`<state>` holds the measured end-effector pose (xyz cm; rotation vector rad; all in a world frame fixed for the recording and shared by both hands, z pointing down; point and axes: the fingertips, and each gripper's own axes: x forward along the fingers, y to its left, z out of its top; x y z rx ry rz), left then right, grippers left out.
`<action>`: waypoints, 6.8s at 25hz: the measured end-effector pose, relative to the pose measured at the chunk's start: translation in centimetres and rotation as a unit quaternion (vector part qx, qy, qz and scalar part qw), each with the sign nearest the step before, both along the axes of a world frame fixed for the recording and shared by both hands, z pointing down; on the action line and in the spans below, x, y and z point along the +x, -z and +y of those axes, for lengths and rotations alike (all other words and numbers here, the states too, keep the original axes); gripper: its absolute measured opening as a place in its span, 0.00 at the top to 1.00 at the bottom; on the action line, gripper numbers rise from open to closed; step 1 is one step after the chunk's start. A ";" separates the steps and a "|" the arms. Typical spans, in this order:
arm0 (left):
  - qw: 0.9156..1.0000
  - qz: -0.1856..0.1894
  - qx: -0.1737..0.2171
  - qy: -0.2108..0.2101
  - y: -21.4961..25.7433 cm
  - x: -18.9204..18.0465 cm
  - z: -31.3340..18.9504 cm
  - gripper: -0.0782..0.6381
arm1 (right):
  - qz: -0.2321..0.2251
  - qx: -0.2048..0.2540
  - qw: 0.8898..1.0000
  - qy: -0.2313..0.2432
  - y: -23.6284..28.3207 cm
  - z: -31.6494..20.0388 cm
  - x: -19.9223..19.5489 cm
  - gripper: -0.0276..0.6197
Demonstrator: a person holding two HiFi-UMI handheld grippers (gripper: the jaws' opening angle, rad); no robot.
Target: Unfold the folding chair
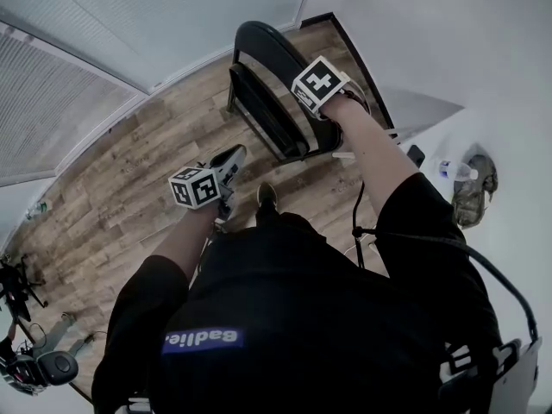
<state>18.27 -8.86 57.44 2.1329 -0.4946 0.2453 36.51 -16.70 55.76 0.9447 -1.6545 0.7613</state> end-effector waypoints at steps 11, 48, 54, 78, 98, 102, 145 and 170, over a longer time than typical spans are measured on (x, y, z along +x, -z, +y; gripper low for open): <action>0.996 -0.004 -0.088 0.013 -7.3 6.2 -2.8 0.73 | -0.007 -0.002 1.000 0.005 0.0 0.3 -0.1 0.80; 0.985 -0.044 -0.166 0.027 -17.1 12.2 -4.4 0.49 | -0.024 -0.001 0.999 0.027 0.3 1.9 -3.9 0.83; 0.983 -0.009 -0.181 0.027 -17.4 7.9 -2.9 0.49 | -0.036 -0.001 0.999 0.016 -0.1 2.4 -4.6 0.83; 0.939 -0.050 -0.267 0.209 -35.7 -22.5 2.5 0.52 | -0.097 -0.019 0.995 0.005 -7.6 5.3 -15.6 0.83; 0.944 0.091 -0.266 0.173 -50.5 -31.9 5.0 0.48 | -0.171 -0.046 0.984 -0.013 -17.4 4.7 -16.7 0.84; 0.944 0.094 -0.265 0.175 -53.5 -33.3 5.3 0.44 | -0.196 -0.055 0.979 -0.014 -19.8 4.4 -16.8 0.84; 0.993 -0.048 -0.038 0.100 -4.5 -28.7 12.4 0.29 | -0.125 0.236 0.961 -0.074 -2.7 7.8 -12.0 0.51; 0.953 0.107 0.263 0.106 27.1 -26.9 9.9 0.88 | -0.412 0.293 0.846 0.168 19.2 17.8 -40.2 0.86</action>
